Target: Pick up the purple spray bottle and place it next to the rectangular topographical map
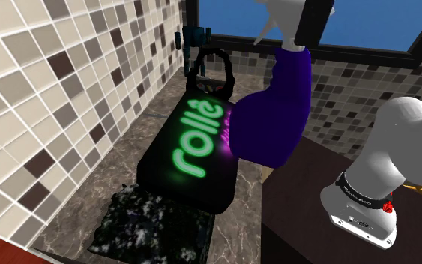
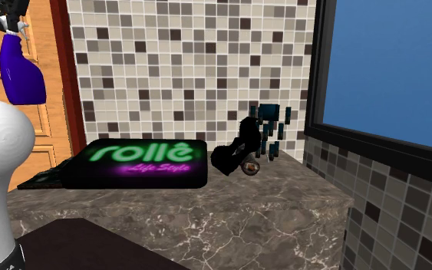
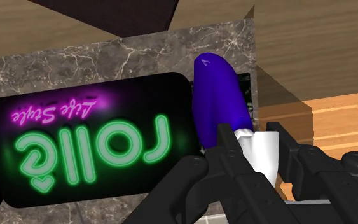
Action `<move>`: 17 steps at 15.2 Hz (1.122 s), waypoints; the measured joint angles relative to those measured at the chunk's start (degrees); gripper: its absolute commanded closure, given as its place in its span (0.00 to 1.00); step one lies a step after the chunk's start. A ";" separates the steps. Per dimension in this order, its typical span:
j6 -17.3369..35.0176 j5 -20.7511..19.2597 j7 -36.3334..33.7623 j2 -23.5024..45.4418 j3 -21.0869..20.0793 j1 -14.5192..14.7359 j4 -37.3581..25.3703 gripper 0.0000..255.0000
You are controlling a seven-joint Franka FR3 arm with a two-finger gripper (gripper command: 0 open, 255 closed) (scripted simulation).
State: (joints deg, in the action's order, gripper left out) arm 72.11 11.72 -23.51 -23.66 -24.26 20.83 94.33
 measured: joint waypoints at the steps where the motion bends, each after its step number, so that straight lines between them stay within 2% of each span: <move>1: 0.10 0.08 -1.73 1.14 -1.46 0.18 -1.27 1.00; 7: 0.73 -0.73 -12.84 8.30 -10.71 1.64 -8.67 1.00; 11: 0.70 -4.04 -20.78 15.31 -17.42 3.14 -15.26 1.00; 17: 5.38 -2.84 -20.59 13.36 -17.31 3.43 -9.14 1.00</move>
State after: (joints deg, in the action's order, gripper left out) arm 77.49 8.89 -44.10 -10.29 -41.58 24.27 85.19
